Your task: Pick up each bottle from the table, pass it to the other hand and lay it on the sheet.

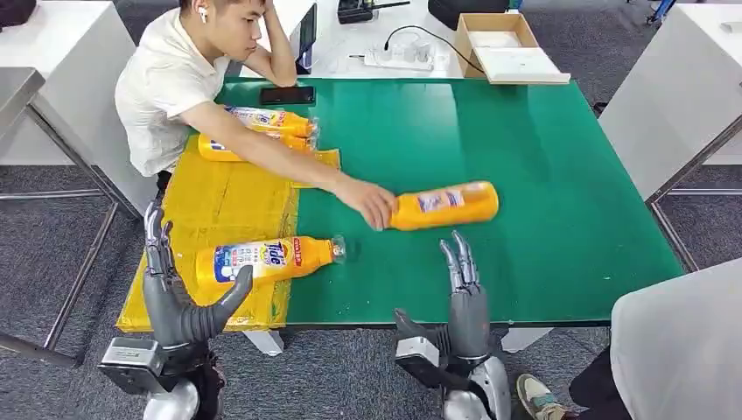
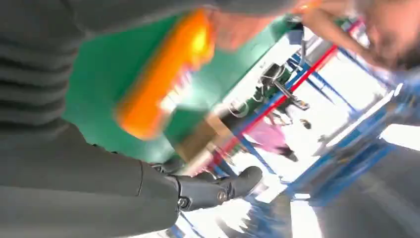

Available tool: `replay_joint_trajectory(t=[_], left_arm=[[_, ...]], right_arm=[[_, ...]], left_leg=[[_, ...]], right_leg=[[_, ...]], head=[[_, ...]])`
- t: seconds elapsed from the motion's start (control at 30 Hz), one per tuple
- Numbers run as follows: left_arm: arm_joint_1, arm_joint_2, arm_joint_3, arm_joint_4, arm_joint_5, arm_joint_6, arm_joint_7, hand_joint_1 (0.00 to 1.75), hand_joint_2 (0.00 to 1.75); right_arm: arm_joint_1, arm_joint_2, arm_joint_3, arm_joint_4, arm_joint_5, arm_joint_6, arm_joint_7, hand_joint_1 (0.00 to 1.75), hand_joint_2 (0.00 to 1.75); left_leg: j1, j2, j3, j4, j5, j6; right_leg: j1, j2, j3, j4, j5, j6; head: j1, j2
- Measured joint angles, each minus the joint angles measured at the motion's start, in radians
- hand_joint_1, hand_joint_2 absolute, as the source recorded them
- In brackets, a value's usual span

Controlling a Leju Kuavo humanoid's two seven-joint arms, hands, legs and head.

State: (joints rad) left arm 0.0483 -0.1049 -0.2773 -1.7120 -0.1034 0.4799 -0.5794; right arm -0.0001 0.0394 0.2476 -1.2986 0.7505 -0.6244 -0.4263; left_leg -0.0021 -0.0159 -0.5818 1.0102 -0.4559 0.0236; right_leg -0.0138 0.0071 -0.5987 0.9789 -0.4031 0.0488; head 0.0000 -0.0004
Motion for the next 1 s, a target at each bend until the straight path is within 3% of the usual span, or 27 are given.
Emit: replay_joint_trajectory(t=[0.1, 0.27, 0.53, 1.0], left_arm=[[0.002, -0.002, -0.007, 0.0, 0.0, -0.01, -0.002, 0.0, 1.75], [0.003, -0.006, -0.015, 0.0, 0.011, -0.032, 0.001, 0.0, 1.75], [0.004, -0.022, -0.034, 0.002, 0.02, -0.057, 0.026, 0.0, 1.75], [0.0, -0.035, -0.058, 0.016, 0.021, -0.071, 0.044, 0.0, 1.75]], right_arm=[[-0.046, -0.047, -0.058, 0.053, 0.282, -0.009, 0.077, 0.0, 1.75], [-0.12, -0.101, -0.118, 0.168, 0.453, -0.01, 0.189, 0.0, 1.75], [-0.191, -0.137, -0.102, 0.324, 0.489, 0.019, 0.248, 0.0, 1.75], [-0.258, -0.124, -0.033, 0.436, 0.334, 0.165, 0.225, 0.0, 1.75]], left_leg=[[0.0, 0.0, 0.0, 0.0, 0.0, 0.0], [0.0, 0.0, 0.0, 0.0, 0.0, 0.0], [0.0, 0.0, 0.0, 0.0, 0.0, 0.0], [0.0, 0.0, -0.001, 0.0, 0.0, 0.0]], right_leg=[[0.0, 0.0, 0.0, 0.0, 0.0, 0.0], [0.0, 0.0, 0.0, 0.0, 0.0, 0.0], [0.0, 0.0, 0.0, 0.0, 0.0, 0.0], [0.0, 0.0, 0.0, 0.0, 0.0, 0.0]], head=[[0.0, 0.0], [0.0, 0.0], [0.0, 0.0], [0.0, 0.0]])
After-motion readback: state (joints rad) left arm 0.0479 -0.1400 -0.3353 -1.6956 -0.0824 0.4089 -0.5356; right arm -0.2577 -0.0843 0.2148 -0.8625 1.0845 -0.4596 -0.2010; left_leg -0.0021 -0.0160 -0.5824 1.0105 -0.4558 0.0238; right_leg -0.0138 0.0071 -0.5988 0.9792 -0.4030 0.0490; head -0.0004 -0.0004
